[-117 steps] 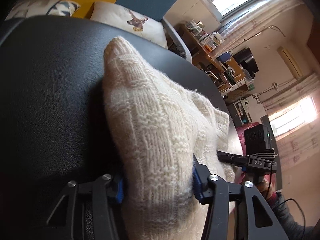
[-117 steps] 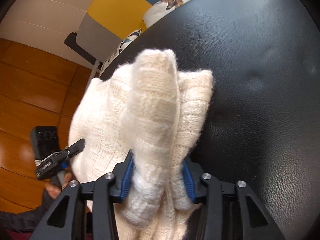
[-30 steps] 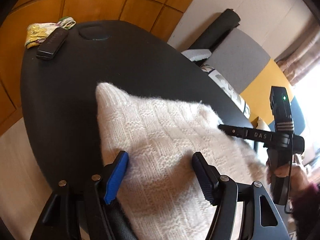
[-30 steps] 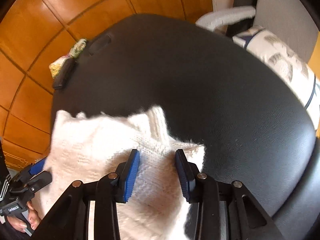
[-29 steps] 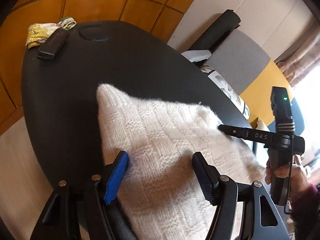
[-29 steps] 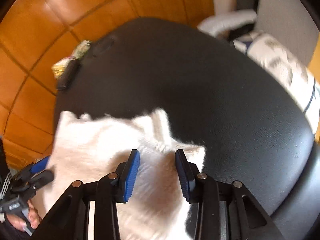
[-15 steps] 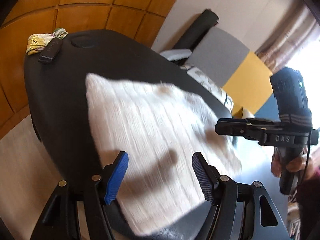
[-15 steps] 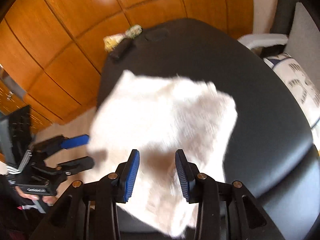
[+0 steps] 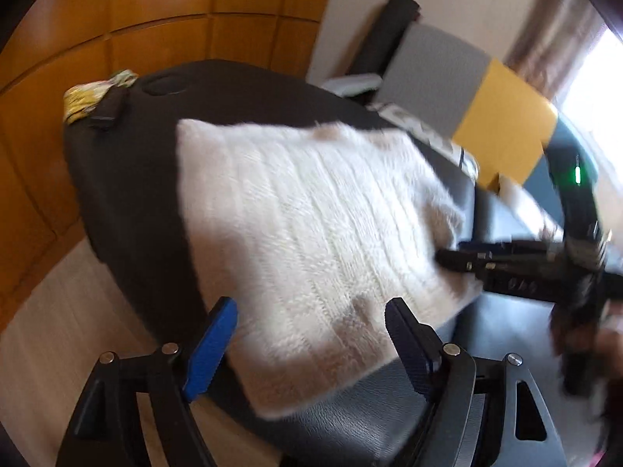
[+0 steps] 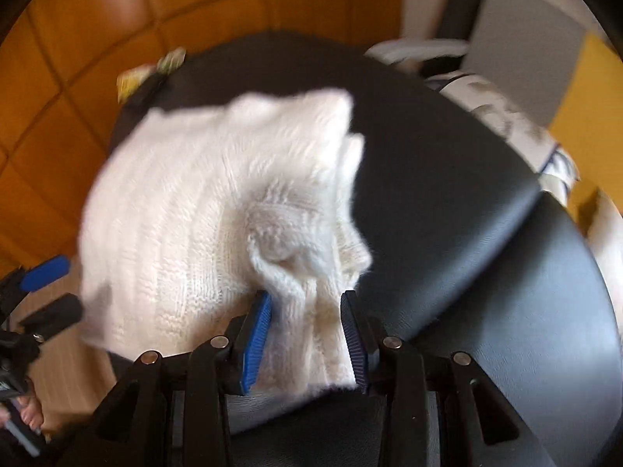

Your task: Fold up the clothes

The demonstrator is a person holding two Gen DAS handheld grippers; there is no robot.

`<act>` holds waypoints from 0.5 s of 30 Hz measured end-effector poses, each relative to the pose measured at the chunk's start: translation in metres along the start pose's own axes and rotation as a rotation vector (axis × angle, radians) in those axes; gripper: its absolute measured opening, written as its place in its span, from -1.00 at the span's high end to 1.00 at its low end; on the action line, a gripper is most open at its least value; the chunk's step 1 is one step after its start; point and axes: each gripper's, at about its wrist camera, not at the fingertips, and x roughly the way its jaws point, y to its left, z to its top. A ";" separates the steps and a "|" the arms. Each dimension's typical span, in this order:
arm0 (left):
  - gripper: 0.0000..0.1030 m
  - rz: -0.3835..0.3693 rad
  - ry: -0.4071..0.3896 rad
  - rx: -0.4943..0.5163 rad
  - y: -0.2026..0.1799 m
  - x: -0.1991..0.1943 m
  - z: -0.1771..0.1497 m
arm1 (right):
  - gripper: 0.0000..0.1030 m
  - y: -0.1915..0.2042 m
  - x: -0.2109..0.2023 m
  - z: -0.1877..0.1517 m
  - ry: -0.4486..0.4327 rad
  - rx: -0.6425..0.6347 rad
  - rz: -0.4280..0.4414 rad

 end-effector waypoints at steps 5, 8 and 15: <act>-0.88 0.120 -0.125 0.046 0.000 -0.053 0.006 | 0.26 0.016 -0.061 -0.017 -0.172 0.087 0.036; -0.92 0.184 -0.161 0.060 -0.004 -0.071 0.009 | 0.26 0.023 -0.090 -0.028 -0.238 0.110 0.034; -0.94 0.164 -0.226 0.006 -0.014 -0.105 0.016 | 0.24 0.046 -0.113 -0.036 -0.250 0.142 0.034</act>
